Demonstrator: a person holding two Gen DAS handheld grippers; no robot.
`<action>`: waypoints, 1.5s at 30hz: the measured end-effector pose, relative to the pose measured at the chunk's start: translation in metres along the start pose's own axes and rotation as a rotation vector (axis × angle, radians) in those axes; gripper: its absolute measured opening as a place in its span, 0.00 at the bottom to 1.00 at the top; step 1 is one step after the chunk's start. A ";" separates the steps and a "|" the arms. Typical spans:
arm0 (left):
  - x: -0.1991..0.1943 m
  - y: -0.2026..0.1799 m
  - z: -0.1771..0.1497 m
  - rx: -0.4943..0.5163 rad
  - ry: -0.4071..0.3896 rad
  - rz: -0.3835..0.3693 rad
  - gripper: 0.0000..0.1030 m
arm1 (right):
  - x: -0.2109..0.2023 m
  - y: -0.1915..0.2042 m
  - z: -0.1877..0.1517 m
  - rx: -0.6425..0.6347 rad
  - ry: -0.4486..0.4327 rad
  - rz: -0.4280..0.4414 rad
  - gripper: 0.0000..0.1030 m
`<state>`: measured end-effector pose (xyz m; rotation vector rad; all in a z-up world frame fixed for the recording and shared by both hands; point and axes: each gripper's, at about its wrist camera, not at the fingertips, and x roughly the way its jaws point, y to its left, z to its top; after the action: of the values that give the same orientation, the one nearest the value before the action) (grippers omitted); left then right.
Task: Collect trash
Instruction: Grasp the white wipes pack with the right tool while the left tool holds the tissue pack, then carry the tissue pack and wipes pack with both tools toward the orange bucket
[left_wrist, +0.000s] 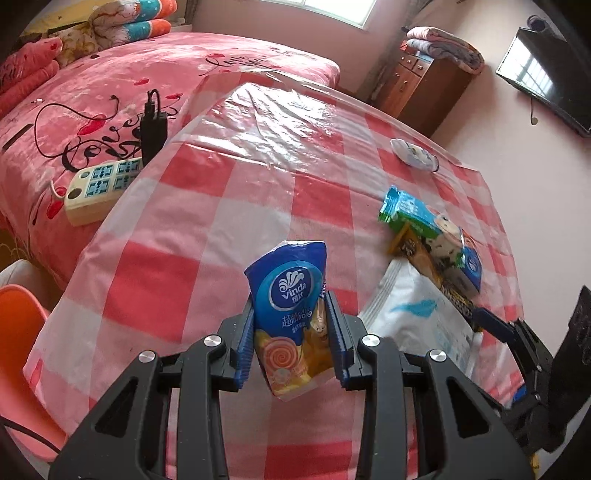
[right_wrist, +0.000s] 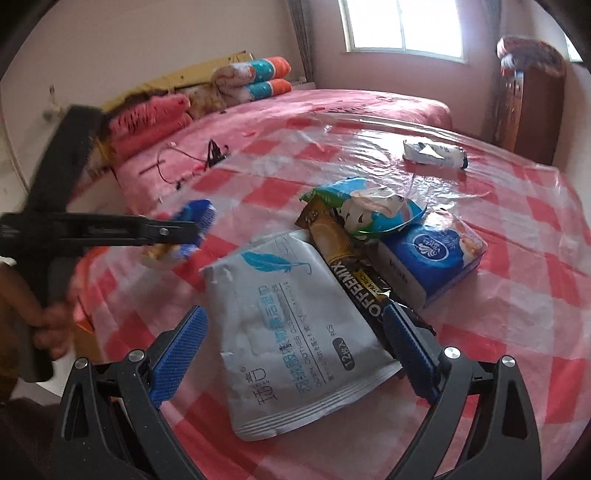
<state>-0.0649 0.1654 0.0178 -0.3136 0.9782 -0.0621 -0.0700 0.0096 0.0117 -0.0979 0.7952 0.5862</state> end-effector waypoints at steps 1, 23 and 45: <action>-0.002 0.002 -0.002 -0.003 0.001 -0.006 0.35 | 0.001 0.001 0.001 -0.008 0.004 -0.011 0.92; -0.027 0.036 -0.029 0.003 -0.003 -0.078 0.35 | 0.026 0.034 0.008 -0.034 0.089 -0.036 0.93; -0.050 0.068 -0.042 -0.038 -0.044 -0.121 0.36 | 0.046 0.050 0.012 -0.027 0.100 -0.107 0.76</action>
<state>-0.1338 0.2303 0.0168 -0.4077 0.9175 -0.1463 -0.0631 0.0760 -0.0050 -0.1947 0.8733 0.4935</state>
